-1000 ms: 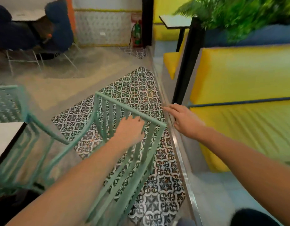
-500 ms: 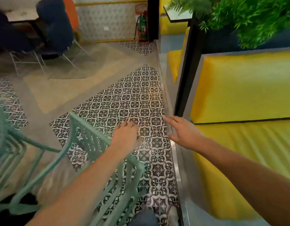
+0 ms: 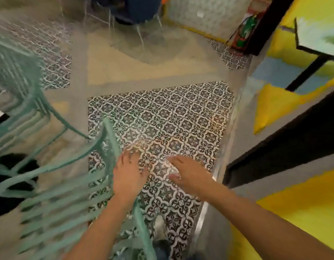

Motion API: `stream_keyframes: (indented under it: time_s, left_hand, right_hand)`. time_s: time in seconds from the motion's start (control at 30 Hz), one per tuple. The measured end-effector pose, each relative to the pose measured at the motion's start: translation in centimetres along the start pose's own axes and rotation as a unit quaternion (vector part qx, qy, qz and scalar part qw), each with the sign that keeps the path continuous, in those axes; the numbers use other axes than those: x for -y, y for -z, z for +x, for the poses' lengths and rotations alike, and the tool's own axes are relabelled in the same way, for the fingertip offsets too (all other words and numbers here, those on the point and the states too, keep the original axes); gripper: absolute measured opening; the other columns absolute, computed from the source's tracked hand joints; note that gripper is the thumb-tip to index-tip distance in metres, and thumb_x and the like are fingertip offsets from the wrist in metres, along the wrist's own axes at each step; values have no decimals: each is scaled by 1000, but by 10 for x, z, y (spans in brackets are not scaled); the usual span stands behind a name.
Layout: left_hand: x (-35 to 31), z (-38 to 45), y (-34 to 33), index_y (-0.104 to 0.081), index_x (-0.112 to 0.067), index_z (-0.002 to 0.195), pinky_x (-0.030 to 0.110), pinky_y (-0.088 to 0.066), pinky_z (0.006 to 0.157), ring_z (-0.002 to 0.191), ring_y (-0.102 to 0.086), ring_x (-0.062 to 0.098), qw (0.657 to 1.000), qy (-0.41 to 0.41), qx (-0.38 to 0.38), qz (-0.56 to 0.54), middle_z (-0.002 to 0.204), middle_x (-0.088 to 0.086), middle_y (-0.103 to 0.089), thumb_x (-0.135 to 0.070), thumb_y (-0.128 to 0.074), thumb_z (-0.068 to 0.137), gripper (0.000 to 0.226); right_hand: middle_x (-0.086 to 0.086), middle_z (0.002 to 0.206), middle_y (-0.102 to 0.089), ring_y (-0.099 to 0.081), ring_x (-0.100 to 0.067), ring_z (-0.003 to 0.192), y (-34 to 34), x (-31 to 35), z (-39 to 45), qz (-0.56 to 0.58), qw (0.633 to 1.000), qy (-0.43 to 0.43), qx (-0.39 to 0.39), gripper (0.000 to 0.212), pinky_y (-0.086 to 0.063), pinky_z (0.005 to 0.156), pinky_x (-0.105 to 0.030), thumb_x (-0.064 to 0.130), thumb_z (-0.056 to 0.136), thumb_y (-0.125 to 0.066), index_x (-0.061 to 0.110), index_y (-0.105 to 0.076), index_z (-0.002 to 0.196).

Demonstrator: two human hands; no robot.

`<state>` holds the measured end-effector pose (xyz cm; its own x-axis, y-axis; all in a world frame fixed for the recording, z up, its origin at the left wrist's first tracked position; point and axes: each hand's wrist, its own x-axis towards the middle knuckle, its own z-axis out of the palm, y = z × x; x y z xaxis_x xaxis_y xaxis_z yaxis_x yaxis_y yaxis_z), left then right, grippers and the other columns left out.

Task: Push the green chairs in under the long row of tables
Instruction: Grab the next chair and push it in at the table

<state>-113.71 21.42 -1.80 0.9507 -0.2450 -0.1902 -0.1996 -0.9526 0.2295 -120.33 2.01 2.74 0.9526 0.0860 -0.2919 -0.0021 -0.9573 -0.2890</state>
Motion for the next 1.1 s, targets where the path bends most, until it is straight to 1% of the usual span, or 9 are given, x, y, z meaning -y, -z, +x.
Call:
stream_keyframes:
  time_s: [0.1,0.2,0.33,0.47,0.6,0.7,0.83,0.93,1.1]
  left_hand:
    - [27,-5,4,-46,-15,136,50,-41,105,132,-38,33,998,59,-17,-20,142,15,-44,-45,-54,88,58]
    - [51,-17,10,-51,-15,132,45,-44,100,125,-46,29,991,114,-46,-45,136,10,-50,-43,-58,87,53]
    - [53,-12,8,-33,-24,146,37,-51,90,115,-54,21,982,176,16,-64,135,0,-51,-60,-44,87,69]
    - [40,-12,7,-17,-26,153,36,-45,99,125,-48,17,966,246,39,-64,147,-2,-40,-67,-30,90,76]
    - [22,-6,0,-21,-26,152,37,-44,103,127,-47,21,921,381,31,-71,147,0,-43,-73,-28,89,78]
    - [2,-13,-8,-20,-28,151,40,-44,101,129,-45,22,883,459,58,-80,147,-2,-41,-68,-32,92,72]
    - [-23,-10,-10,-23,-31,147,39,-48,99,125,-47,19,846,520,62,-102,141,-4,-45,-66,-34,92,66]
    - [-27,-15,-14,-30,-30,146,37,-46,101,127,-46,18,821,555,54,-119,141,-5,-45,-63,-35,93,63]
    - [-41,-33,-32,-46,-31,135,31,-50,92,112,-55,14,789,595,20,-151,125,-9,-55,-64,-37,92,55]
  right_hand:
    - [3,154,-30,-28,-21,141,-5,17,57,-35,994,98,32,62,-20,118,-41,44,96,-48,29,-20,150]
    - [0,152,-33,-30,-21,139,-8,48,98,-34,979,191,64,58,-22,117,-39,39,97,-46,26,-24,149]
    - [-3,146,-39,-36,-24,135,-12,66,144,-61,957,277,61,56,-26,115,-43,34,96,-45,20,-29,147]
    - [-2,139,-46,-40,-22,129,-16,74,199,-79,920,376,72,52,-29,114,-42,35,90,-52,23,-41,140]
    - [-7,128,-51,-47,-30,124,-9,78,261,-172,851,491,75,57,-23,114,-56,38,86,-57,22,-42,139]
    - [-6,115,-58,-55,-30,112,-2,76,278,-195,807,554,68,54,-33,107,-60,37,78,-66,19,-55,129]
    - [-8,104,-62,-60,-30,99,15,91,298,-203,738,643,43,44,-47,95,-54,38,69,-72,15,-67,106]
    - [-4,111,-57,-54,-26,106,17,111,303,-216,687,685,106,43,-46,98,-48,39,78,-62,17,-62,115]
    - [0,131,-44,-39,-22,125,11,118,304,-267,630,705,186,50,-33,109,-44,47,94,-43,20,-45,136]
